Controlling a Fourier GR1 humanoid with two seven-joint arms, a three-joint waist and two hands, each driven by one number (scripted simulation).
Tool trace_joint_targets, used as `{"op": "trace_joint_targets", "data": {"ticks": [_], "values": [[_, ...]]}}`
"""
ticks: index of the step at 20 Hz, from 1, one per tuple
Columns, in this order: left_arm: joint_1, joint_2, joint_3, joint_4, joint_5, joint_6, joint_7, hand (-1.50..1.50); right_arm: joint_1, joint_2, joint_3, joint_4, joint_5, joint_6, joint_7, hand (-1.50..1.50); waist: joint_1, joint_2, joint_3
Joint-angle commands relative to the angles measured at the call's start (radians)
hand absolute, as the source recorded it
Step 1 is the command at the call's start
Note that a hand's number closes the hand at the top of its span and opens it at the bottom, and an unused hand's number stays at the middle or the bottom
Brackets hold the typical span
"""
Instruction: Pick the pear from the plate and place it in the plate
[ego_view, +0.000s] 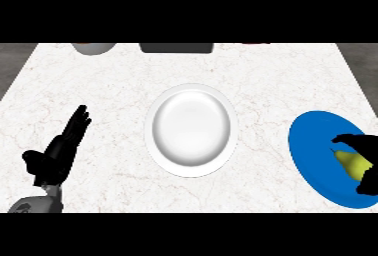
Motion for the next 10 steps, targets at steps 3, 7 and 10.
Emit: {"op": "trace_joint_targets", "data": {"ticks": [3,7,10], "values": [[0.015,0.003,0.016,-0.036,-0.019,0.002,0.018,0.00,-0.061,0.013,-0.008,0.134,0.037,-0.003,-0.127,1.50,0.003,0.005,0.008],[0.000,-0.035,-0.002,0.071,-0.043,-0.006,-0.072,0.00,-0.058,0.047,-0.010,0.114,0.047,-0.054,-0.152,1.50,-0.002,0.006,0.008],[-0.018,0.003,0.044,0.077,-0.017,-0.027,-0.043,0.00,0.023,0.059,-0.043,-0.022,0.022,-0.119,-0.136,1.50,-0.013,0.003,0.008]]}}
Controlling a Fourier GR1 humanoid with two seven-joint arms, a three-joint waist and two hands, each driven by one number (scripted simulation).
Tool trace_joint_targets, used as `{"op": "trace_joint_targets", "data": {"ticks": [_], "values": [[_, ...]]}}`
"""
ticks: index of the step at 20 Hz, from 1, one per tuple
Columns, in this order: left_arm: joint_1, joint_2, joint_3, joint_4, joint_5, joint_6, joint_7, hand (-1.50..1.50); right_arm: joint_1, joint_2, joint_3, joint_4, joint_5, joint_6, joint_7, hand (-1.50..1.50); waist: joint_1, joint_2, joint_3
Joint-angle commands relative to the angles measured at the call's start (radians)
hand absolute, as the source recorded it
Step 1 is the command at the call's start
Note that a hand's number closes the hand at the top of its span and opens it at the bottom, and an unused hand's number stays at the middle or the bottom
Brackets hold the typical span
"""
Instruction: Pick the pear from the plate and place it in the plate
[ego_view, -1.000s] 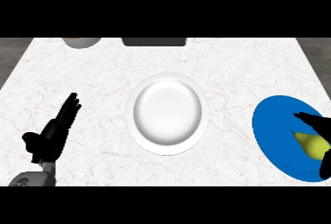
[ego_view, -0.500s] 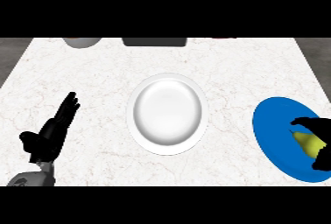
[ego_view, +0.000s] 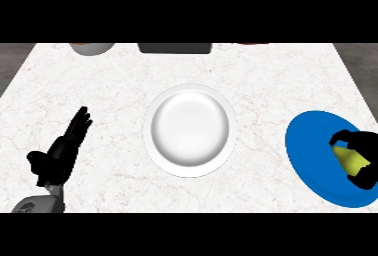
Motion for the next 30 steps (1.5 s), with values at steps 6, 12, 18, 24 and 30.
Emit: {"op": "trace_joint_targets", "data": {"ticks": [6,12,18,24,30], "values": [[-0.017,0.014,0.030,0.003,0.020,-0.008,0.024,0.00,0.155,0.196,-0.142,-0.184,-0.117,-0.349,0.001,1.50,-0.032,0.000,0.015],[0.022,0.016,0.040,0.017,0.007,-0.016,-0.031,0.00,0.311,0.200,-0.175,-0.486,-0.198,-0.350,-0.046,1.50,-0.021,0.003,0.013],[0.086,0.017,0.030,-0.037,0.004,-0.036,-0.035,0.00,0.442,0.207,-0.184,-0.892,-0.233,-0.297,0.051,1.50,-0.019,0.000,0.013],[-0.012,0.014,0.035,0.011,-0.011,-0.024,0.004,0.00,0.465,0.244,-0.265,-1.084,-0.293,-0.338,0.041,1.50,-0.017,0.004,0.014],[0.030,-0.015,0.022,-0.055,-0.032,-0.012,0.022,0.00,0.331,0.310,-0.163,-1.204,-0.242,-0.217,0.243,1.50,0.002,0.007,0.014]]}}
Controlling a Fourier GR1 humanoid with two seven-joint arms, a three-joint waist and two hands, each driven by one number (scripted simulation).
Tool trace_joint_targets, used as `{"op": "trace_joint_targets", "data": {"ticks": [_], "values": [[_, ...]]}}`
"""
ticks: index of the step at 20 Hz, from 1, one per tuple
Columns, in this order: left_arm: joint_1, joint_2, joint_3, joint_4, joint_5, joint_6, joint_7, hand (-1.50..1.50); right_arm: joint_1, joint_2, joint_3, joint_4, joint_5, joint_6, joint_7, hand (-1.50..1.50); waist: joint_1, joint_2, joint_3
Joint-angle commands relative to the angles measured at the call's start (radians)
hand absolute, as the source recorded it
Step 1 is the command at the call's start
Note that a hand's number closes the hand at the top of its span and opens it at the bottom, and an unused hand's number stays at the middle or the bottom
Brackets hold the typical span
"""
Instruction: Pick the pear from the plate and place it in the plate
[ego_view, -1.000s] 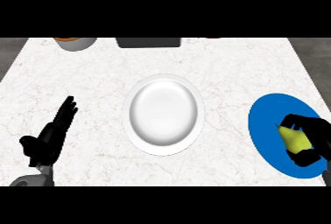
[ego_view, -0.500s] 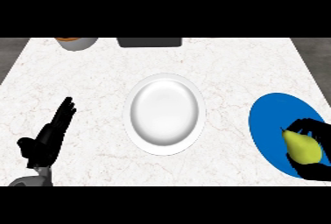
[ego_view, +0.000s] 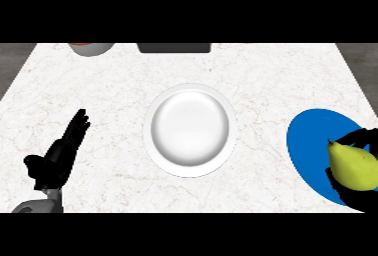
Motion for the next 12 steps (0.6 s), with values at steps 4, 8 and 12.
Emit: {"op": "trace_joint_targets", "data": {"ticks": [4,8,12], "values": [[0.058,-0.040,-0.034,-0.066,-0.019,-0.010,0.002,0.00,-0.197,0.108,0.155,0.005,0.110,0.062,0.181,1.50,0.012,0.002,0.001],[-0.021,-0.005,0.012,-0.039,-0.013,-0.011,0.062,0.00,-0.353,0.147,0.211,0.072,0.127,0.136,0.261,1.50,0.011,0.003,0.000],[0.000,-0.022,0.011,-0.010,-0.026,-0.020,-0.003,0.00,-0.356,0.230,0.296,0.128,0.175,0.121,0.266,1.50,0.008,0.002,0.001]]}}
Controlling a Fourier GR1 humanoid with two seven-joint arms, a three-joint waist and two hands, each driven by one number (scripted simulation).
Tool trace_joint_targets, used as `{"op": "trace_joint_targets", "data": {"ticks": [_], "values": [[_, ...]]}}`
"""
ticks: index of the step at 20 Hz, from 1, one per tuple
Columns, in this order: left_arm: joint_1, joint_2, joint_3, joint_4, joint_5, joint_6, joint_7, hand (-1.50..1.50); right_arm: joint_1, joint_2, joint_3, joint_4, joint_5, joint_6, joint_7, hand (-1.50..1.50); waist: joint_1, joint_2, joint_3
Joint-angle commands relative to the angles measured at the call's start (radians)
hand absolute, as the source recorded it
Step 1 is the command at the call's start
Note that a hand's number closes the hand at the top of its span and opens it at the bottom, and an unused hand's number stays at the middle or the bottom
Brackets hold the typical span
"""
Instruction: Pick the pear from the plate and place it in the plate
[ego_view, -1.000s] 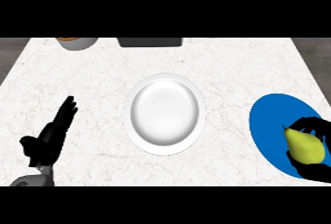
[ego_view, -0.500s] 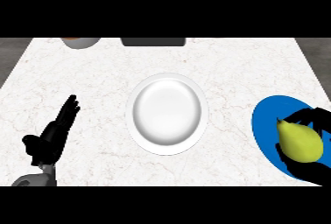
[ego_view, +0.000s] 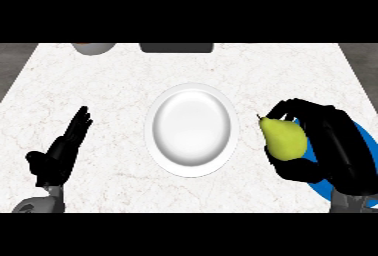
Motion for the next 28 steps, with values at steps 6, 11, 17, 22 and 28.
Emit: {"op": "trace_joint_targets", "data": {"ticks": [6,11,17,22,28], "values": [[-0.039,-0.012,0.012,0.043,-0.010,-0.005,-0.012,0.00,-0.211,0.219,0.157,0.362,0.123,-0.153,0.028,1.50,0.003,0.002,0.000],[-0.009,-0.015,0.009,0.023,-0.015,-0.017,-0.018,0.00,-0.324,0.222,0.284,0.530,0.081,-0.278,0.151,1.50,0.006,0.001,0.000],[-0.029,-0.008,0.013,0.040,-0.020,-0.025,-0.025,0.00,-0.436,0.224,0.203,0.716,-0.119,-0.517,0.173,1.50,0.018,0.006,0.001],[-0.072,-0.035,0.004,0.046,-0.027,-0.006,0.034,0.00,-0.528,0.224,0.337,0.946,-0.198,-0.670,0.248,-1.50,0.018,0.005,0.001],[-0.047,-0.017,0.018,0.058,-0.034,-0.021,-0.031,0.00,-0.495,0.224,0.380,0.958,-0.391,-0.866,0.139,-1.50,0.024,0.007,0.001]]}}
